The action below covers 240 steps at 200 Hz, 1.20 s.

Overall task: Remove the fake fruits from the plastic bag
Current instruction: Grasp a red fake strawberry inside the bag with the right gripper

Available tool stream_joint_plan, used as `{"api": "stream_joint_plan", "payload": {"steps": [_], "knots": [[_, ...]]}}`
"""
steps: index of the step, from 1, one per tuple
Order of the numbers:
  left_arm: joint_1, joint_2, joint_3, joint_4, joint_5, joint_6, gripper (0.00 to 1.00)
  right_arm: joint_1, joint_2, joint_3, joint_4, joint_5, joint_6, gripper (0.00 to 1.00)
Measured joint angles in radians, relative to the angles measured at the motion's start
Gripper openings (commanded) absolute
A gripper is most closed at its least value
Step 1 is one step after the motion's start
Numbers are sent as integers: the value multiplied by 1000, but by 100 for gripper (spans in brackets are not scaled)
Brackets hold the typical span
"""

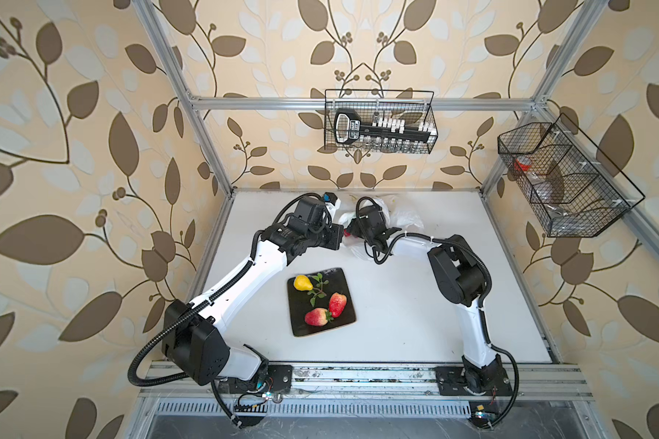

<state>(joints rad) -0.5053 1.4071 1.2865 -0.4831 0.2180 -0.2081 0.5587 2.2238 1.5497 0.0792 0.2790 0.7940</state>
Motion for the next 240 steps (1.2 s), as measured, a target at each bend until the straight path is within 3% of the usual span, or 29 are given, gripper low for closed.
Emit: {"api": "stream_joint_plan", "payload": {"steps": [81,146,203,240], "knots": [[0,-16,-18,-6,10,3,0,-4,135,146,-65,47,28,74],[0,-24,-33,-7,-45,-5,0,-5,135,145,-79,49,-3,54],[0,-25,-61,15,-122,-47,0,-5,-50,-67,-13,-11,-28,52],[0,-25,-65,32,-140,-61,0,-9,-203,-210,55,-118,-55,51]]}}
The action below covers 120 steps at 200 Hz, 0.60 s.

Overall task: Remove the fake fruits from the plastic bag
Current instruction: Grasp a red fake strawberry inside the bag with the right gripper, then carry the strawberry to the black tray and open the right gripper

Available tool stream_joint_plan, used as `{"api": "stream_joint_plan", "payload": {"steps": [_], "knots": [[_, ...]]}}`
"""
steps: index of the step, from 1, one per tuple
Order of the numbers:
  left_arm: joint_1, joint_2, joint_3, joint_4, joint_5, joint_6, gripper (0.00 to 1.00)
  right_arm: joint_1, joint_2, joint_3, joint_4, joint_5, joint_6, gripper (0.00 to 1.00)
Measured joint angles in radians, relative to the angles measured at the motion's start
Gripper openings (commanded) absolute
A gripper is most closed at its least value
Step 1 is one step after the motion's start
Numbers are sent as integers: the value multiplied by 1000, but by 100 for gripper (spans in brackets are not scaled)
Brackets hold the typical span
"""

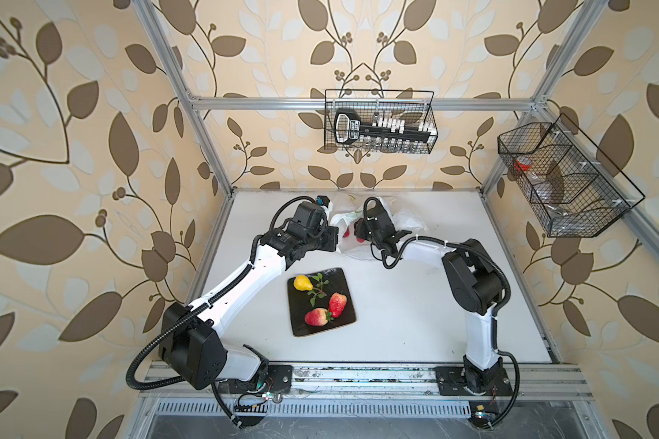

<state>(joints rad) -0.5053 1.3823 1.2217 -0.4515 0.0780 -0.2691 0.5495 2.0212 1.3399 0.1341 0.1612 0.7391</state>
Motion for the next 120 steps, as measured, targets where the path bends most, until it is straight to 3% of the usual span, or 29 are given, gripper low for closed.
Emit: {"api": "stream_joint_plan", "payload": {"steps": [120], "knots": [[0,21,0,59,-9,-28,0,-19,-407,-406,148,-453,-272,47]]}}
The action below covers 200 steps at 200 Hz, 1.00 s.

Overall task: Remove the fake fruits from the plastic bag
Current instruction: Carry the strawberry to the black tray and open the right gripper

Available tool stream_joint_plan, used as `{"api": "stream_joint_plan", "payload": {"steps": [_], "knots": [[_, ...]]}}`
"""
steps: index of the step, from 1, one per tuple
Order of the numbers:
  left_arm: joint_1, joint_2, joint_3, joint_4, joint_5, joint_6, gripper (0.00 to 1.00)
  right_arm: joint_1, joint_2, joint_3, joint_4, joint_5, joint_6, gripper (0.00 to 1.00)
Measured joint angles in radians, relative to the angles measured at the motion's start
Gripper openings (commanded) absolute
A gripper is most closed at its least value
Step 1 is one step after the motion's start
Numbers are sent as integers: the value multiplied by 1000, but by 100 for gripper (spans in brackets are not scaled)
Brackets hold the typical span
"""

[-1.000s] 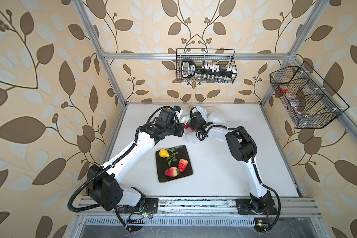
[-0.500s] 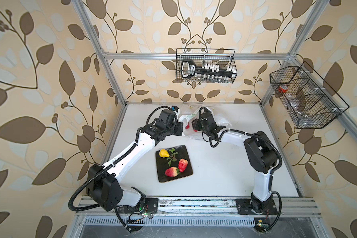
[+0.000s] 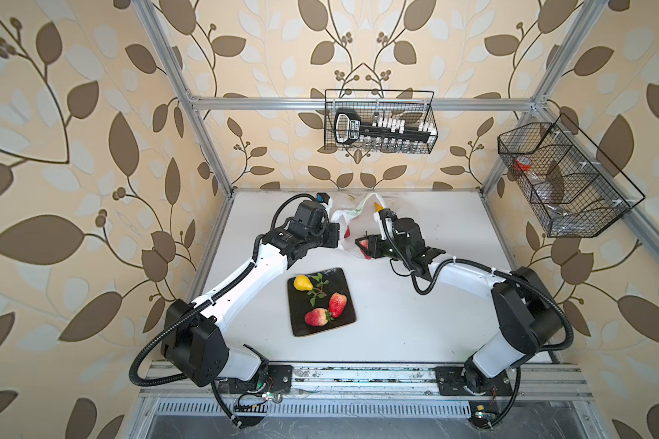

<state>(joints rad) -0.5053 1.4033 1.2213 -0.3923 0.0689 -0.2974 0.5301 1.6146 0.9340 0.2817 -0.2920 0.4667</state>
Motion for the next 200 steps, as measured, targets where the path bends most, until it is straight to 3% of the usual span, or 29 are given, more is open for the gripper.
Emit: {"api": "stream_joint_plan", "payload": {"steps": [28,66,100,146,200], "knots": [[0,11,0,0,0,1,0,11,-99,-93,42,-87,-122,46],[0,27,0,2,1,2,0,107,-232,-167,32,-173,-417,47],[0,32,3,1,2,2,0,164,-214,-166,28,-195,-578,45],[0,32,14,0,1,8,0,249,27,-37,28,-102,-602,45],[1,32,23,-3,1,11,0,256,251,103,56,14,-534,46]]}}
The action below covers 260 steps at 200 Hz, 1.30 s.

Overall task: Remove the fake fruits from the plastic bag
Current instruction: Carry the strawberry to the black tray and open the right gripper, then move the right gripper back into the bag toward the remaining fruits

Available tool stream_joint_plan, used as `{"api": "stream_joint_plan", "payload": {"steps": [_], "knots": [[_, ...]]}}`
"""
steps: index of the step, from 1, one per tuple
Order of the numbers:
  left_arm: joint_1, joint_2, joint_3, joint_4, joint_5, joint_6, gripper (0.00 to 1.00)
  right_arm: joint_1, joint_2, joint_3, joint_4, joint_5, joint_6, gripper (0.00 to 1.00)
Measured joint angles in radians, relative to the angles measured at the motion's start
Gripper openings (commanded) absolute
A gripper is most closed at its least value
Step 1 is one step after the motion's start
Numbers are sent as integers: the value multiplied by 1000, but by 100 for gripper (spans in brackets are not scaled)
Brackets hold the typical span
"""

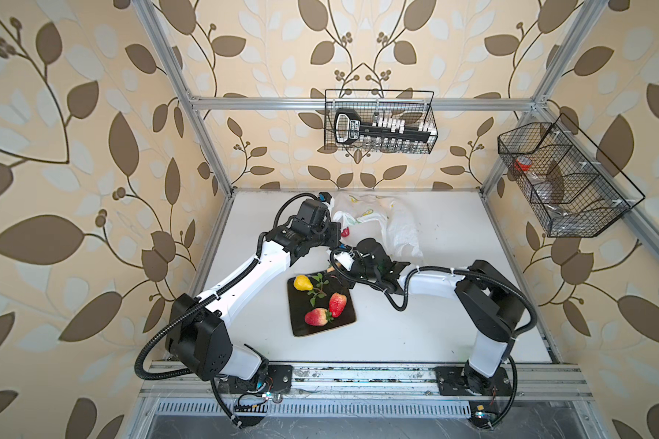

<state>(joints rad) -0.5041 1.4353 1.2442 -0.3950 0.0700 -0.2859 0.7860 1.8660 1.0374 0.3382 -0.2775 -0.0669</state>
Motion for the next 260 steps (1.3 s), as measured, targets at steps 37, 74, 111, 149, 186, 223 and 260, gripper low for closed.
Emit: {"api": "stream_joint_plan", "payload": {"steps": [37,74,111,149,186,223,260], "knots": [[0,0,4,-2,0,3,0,0,95,65,-5,36,27,52],[0,0,4,-2,1,11,0,-1,149,95,-8,42,48,58],[0,0,4,-2,3,19,0,-2,171,102,-19,42,51,68],[0,0,5,-2,5,21,0,-6,168,101,-22,42,49,73],[0,10,25,-2,5,21,0,-24,58,39,-17,29,51,73],[0,46,39,-3,7,21,0,-29,-175,-126,26,-7,21,71],[0,63,46,-3,11,22,0,-33,-420,-291,21,-53,-33,64]]}}
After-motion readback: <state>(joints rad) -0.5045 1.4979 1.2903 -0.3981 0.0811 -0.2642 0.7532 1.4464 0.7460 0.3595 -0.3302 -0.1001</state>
